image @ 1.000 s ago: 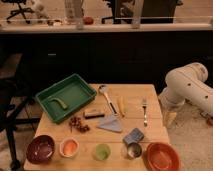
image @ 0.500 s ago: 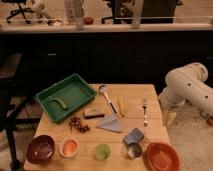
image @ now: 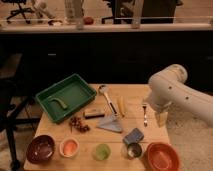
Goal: Place grapes in red bowl
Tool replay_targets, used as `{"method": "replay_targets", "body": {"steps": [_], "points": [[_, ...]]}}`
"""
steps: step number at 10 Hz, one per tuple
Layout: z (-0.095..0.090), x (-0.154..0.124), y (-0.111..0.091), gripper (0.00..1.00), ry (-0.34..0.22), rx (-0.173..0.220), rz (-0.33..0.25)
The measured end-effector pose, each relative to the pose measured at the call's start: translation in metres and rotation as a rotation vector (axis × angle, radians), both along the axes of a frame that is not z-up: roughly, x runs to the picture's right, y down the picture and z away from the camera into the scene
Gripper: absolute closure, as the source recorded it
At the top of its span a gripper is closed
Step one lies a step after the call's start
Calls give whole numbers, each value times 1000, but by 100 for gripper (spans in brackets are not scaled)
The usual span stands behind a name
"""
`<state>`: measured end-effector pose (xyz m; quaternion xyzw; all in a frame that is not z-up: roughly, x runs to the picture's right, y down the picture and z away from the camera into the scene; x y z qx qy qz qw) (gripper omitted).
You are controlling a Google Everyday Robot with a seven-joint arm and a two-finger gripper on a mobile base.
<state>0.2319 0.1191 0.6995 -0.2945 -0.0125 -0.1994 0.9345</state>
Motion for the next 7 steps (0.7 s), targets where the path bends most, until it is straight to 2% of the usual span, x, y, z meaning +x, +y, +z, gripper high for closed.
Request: {"method": "replay_targets", "body": {"steps": [2, 3, 5, 6, 7], "points": [[11, -37, 6, 20, -110, -30, -253], [14, -46, 9, 20, -141, -40, -324], [23, -82, 24, 20, -252, -81, -569], [26, -98, 27, 20, -282, -87, -636], [27, -102, 30, 20, -291, -92, -665]]}}
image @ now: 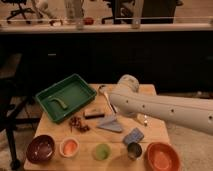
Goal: Place grapes in red bowl
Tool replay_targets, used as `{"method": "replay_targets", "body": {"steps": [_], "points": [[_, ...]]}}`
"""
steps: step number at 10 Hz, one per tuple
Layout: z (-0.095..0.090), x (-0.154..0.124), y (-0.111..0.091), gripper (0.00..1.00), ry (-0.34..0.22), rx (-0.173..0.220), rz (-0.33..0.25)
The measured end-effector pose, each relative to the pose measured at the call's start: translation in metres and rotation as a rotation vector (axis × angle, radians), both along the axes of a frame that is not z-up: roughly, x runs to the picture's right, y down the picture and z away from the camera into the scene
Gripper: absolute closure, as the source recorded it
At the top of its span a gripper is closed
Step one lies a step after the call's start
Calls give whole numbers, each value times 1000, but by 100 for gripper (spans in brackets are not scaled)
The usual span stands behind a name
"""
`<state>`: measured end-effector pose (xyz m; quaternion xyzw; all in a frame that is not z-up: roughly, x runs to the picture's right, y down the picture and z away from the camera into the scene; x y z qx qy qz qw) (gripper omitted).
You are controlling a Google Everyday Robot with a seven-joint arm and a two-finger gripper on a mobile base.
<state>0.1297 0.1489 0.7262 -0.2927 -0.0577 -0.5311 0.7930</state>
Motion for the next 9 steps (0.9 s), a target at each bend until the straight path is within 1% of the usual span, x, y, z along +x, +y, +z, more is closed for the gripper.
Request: {"method": "replay_targets", "body": {"steps": [6, 9], "points": [[0, 1, 1, 20, -1, 0, 5], [9, -19, -7, 20, -124, 4, -19]]}}
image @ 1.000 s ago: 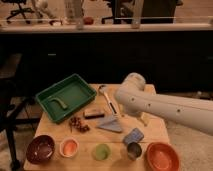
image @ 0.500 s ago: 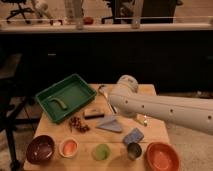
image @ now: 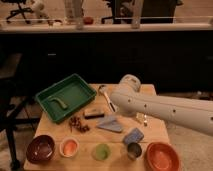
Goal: Place grapes in red bowl
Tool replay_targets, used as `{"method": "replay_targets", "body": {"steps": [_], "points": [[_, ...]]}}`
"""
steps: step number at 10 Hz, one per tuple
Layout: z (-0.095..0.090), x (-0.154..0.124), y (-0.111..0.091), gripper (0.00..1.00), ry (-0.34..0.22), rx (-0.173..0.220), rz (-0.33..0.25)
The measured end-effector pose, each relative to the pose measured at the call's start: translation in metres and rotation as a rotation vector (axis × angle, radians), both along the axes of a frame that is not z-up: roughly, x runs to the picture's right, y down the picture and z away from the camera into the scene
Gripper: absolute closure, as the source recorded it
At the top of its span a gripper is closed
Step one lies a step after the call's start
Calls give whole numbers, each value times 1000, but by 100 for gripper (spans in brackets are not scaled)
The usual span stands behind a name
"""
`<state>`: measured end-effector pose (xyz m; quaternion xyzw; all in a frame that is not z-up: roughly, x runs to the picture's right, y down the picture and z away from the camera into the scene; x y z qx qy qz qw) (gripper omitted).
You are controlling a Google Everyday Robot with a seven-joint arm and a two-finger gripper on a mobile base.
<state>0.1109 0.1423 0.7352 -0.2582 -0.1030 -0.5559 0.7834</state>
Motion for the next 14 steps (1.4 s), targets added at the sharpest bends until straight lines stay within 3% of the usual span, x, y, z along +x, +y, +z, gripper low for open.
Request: {"method": "replay_targets", "body": {"steps": [1, 3, 5, 9, 14], "points": [[4, -15, -4, 20, -50, 0, -20], [7, -24, -7, 20, -95, -16, -66], [13, -58, -10, 20, -157, -28, -134], [23, -123, -9, 20, -239, -57, -253], [40, -182, -4, 20, -312, -87, -324]]}}
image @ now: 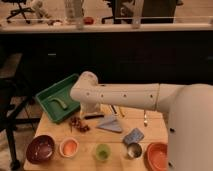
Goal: Place grapes in red bowl
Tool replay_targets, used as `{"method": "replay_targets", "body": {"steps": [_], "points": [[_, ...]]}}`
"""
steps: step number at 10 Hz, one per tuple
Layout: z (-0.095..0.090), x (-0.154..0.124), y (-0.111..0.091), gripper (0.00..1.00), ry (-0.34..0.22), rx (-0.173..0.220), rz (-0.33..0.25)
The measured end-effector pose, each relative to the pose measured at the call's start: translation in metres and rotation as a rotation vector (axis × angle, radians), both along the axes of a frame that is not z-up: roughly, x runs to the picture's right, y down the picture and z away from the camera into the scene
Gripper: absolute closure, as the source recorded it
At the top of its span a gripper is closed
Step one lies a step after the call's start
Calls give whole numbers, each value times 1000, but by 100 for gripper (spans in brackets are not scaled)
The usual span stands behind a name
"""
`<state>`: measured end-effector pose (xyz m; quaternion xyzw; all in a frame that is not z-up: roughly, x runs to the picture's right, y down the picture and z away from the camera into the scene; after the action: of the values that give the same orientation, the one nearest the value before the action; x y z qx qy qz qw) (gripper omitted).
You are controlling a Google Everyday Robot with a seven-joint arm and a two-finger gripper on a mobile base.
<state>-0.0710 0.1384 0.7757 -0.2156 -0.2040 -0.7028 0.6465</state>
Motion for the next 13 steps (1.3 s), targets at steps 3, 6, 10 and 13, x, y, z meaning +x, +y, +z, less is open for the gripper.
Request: {"method": "replay_targets", "body": {"steps": [3, 6, 10, 13], "points": [[8, -22, 16, 20, -39, -30, 12], [13, -54, 33, 20, -75, -52, -3], [20, -110, 52, 20, -186, -83, -107], [28, -122, 54, 20, -282, -99, -180]]}}
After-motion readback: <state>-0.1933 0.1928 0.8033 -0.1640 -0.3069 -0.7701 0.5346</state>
